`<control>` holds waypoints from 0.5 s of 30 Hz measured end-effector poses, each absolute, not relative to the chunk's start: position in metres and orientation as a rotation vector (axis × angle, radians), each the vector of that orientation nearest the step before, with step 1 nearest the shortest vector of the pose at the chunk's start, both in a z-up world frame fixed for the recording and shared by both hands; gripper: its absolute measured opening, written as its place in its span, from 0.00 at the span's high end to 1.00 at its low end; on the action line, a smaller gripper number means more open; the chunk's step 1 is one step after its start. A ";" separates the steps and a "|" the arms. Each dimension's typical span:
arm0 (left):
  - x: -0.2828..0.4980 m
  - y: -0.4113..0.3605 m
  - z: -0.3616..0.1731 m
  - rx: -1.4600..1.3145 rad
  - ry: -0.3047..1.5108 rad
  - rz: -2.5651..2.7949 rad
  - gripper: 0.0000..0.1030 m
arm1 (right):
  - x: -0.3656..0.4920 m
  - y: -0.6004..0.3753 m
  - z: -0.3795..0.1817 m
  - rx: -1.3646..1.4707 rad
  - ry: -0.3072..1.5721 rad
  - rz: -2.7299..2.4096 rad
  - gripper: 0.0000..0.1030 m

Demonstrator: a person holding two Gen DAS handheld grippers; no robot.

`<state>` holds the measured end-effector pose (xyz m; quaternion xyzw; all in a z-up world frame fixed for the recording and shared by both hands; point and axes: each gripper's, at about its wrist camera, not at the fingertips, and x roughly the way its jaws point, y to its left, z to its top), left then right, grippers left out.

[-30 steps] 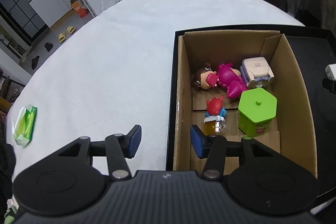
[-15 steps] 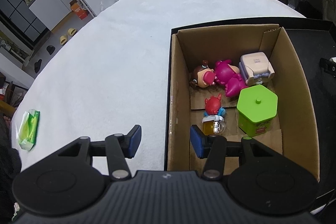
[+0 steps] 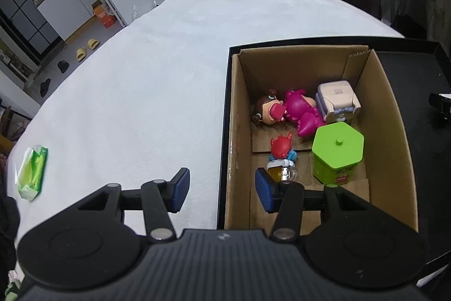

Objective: Organize rigid objects
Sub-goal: 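Move the right gripper to the white charger plug and close on it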

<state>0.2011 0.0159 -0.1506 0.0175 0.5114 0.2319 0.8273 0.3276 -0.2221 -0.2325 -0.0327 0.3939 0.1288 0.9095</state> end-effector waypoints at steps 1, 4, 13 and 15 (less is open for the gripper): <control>0.201 0.017 -0.150 0.031 1.081 0.490 0.52 | 0.327 -0.222 -0.229 -0.066 0.810 0.271 0.39; 0.197 0.019 -0.147 0.008 1.065 0.478 0.52 | 0.321 -0.220 -0.217 -0.062 0.800 0.283 0.39; 0.186 0.026 -0.142 -0.046 1.030 0.430 0.52 | 0.298 -0.211 -0.184 -0.061 0.776 0.296 0.39; 0.185 0.029 -0.143 -0.061 1.039 0.418 0.52 | 0.293 -0.207 -0.176 -0.069 0.767 0.303 0.39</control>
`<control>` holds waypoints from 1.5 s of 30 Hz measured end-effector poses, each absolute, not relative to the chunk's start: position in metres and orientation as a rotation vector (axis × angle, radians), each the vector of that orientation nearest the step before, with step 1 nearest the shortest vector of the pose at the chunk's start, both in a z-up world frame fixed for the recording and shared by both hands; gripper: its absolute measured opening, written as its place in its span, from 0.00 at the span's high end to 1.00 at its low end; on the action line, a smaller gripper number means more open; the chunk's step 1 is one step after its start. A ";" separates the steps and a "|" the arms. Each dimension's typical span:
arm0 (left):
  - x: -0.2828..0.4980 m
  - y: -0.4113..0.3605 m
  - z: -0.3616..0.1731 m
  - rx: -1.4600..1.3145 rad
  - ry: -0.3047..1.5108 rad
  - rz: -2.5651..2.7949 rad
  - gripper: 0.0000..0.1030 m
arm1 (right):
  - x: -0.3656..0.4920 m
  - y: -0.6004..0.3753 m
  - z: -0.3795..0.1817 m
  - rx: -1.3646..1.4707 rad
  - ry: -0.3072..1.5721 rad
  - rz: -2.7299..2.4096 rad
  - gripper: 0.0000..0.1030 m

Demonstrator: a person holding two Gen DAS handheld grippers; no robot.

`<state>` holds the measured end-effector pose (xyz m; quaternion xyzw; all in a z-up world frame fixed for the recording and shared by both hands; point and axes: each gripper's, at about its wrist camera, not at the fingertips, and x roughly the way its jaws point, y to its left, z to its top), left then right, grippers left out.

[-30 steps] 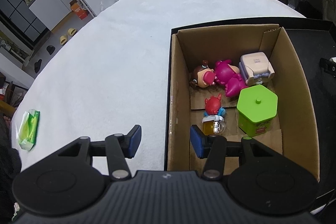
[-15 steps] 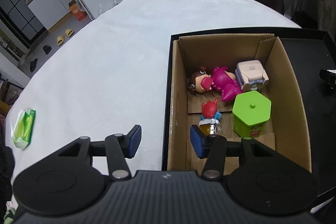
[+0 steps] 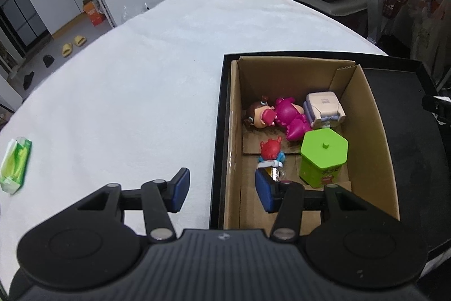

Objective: Organize rigid objects
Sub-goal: 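Move the right gripper to the white charger plug and close on it, then carry the white charger plug into the cardboard box and open the right gripper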

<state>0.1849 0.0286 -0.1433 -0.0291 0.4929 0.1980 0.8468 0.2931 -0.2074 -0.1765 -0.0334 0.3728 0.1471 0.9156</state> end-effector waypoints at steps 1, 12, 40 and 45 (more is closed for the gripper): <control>0.185 0.029 -0.144 -0.067 1.044 0.411 0.52 | 0.291 -0.206 -0.173 -0.071 0.763 0.308 0.39; 0.176 0.036 -0.144 -0.118 1.040 0.337 0.52 | 0.262 -0.176 -0.138 -0.130 0.728 0.366 0.39; 0.169 0.070 -0.158 -0.278 1.089 0.167 0.85 | 0.224 -0.070 -0.116 -0.329 0.745 0.489 0.38; 0.169 0.077 -0.159 -0.332 1.086 0.153 0.85 | 0.219 -0.055 -0.120 -0.352 0.771 0.517 0.38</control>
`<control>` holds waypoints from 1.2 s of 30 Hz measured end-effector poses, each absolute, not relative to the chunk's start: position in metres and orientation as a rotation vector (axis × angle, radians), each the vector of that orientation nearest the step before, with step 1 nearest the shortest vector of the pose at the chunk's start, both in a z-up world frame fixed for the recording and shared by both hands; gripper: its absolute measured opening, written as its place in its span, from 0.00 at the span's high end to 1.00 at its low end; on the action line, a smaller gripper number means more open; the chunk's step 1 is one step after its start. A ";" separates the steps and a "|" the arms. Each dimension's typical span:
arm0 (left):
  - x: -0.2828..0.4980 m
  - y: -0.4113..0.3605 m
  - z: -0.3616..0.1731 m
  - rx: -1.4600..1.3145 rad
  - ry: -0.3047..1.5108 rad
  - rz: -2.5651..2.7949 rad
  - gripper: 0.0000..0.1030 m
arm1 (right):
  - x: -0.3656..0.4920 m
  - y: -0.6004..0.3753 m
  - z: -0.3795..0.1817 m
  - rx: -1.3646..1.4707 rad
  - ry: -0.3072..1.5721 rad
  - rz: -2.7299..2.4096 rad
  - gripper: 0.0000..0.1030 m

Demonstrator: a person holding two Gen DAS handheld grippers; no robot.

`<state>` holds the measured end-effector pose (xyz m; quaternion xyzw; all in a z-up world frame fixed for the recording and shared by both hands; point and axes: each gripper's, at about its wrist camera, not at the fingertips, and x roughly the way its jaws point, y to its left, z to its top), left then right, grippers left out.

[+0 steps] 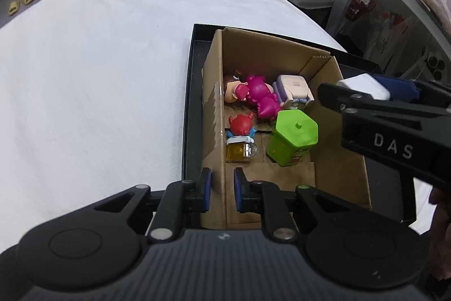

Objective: Organize rigid objects
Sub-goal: 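Carry the white charger plug into the cardboard box and open the right gripper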

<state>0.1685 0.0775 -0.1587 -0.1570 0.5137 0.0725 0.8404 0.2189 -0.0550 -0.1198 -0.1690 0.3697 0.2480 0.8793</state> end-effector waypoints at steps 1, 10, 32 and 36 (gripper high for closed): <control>0.168 0.079 -0.159 -0.341 1.085 0.151 0.85 | 0.218 -0.053 -0.120 -0.351 0.774 0.521 0.38; 0.166 0.081 -0.157 -0.354 1.067 0.136 0.85 | 0.212 -0.038 -0.112 -0.360 0.775 0.519 0.26; 0.154 0.076 -0.130 -0.351 1.033 0.180 0.85 | 0.197 -0.126 -0.089 -0.205 0.753 0.361 0.21; 0.151 0.069 -0.116 -0.322 1.029 0.178 0.84 | 0.194 -0.138 -0.081 -0.168 0.741 0.360 0.20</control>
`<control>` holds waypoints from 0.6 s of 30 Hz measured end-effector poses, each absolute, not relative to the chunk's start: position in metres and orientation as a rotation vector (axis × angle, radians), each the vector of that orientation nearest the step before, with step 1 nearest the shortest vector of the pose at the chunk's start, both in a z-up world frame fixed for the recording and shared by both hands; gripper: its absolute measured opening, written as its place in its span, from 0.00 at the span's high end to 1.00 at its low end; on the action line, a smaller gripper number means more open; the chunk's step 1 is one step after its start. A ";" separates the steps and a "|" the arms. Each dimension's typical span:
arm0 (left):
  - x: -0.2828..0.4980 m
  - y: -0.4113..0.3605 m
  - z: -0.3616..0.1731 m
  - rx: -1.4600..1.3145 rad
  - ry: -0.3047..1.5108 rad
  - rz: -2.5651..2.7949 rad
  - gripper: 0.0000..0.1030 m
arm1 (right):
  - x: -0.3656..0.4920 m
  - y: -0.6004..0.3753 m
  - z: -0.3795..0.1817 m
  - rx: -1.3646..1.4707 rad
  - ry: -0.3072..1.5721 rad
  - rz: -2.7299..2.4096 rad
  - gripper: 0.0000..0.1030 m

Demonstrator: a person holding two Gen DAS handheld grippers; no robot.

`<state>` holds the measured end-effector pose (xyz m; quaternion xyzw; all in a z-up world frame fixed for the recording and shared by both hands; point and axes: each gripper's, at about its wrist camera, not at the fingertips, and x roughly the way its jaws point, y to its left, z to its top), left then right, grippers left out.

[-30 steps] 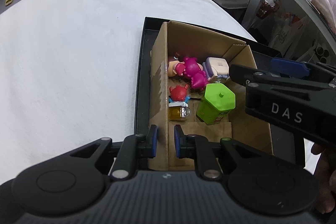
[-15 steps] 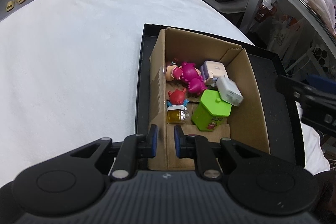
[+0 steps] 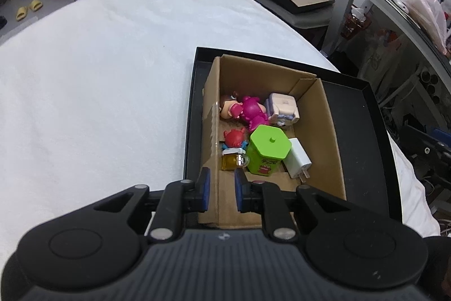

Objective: Organize rigid objects
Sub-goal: 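Carry the white charger plug into the cardboard box and open the right gripper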

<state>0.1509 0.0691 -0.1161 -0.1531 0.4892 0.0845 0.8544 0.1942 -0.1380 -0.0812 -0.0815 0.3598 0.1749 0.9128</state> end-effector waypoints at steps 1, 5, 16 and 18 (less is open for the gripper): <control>0.151 0.068 -0.113 -0.319 1.030 0.173 0.82 | 0.193 -0.141 -0.079 -0.158 0.740 0.362 0.19; 0.148 0.061 -0.092 -0.293 1.020 0.174 0.79 | 0.192 -0.152 -0.072 -0.117 0.742 0.346 0.13; 0.138 0.040 -0.036 -0.237 1.004 0.133 0.45 | 0.185 -0.175 -0.052 -0.010 0.785 0.330 0.00; 0.135 0.035 -0.028 -0.212 1.008 0.137 0.38 | 0.182 -0.179 -0.047 0.002 0.791 0.331 0.00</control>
